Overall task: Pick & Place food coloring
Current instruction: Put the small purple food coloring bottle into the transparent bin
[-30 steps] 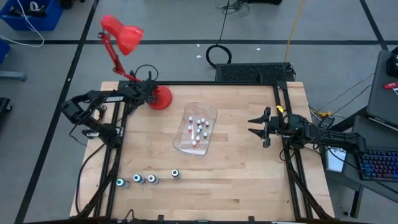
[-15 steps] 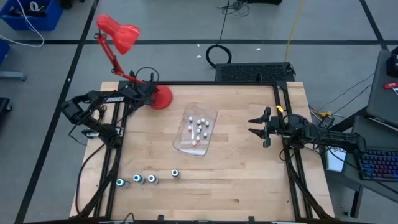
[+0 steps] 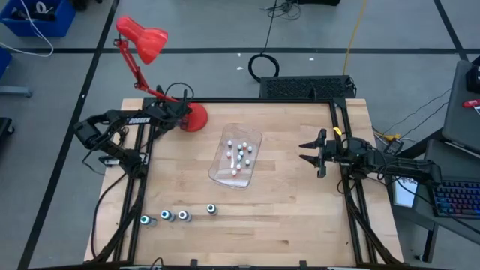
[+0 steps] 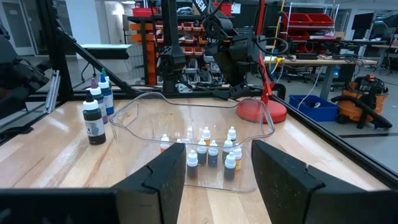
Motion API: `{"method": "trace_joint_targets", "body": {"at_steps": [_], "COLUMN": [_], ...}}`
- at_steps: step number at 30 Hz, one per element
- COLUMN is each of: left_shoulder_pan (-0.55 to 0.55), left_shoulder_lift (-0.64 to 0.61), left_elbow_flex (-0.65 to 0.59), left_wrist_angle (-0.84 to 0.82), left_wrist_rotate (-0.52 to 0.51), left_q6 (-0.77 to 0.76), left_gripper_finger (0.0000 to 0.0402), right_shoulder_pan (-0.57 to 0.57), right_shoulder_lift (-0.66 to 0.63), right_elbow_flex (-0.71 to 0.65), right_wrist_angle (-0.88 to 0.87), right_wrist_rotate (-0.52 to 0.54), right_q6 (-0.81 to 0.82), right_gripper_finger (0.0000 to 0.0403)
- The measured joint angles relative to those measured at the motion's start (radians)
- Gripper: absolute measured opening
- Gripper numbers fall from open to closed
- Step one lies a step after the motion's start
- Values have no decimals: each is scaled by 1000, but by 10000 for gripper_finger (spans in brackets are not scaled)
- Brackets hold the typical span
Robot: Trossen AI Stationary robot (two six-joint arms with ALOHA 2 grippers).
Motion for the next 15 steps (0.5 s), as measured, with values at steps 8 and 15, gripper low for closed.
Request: {"method": "trace_joint_targets", "body": {"at_steps": [8,15], "left_shoulder_pan": [11,-3], "left_shoulder_lift": [-1,-1], "left_elbow_flex": [-50,-155], "left_wrist_angle": [148,399], "left_wrist_rotate": [-82,-125], "left_q6": [-2,33], "left_gripper_finger": [4,3], "right_shoulder_pan": [0,0], "right_shoulder_lift": [0,0], "right_elbow_flex": [0,0], "right_wrist_angle": [0,0], "right_wrist_rotate": [0,0], "right_q6": [0,0], "right_gripper_finger": [175,172]}}
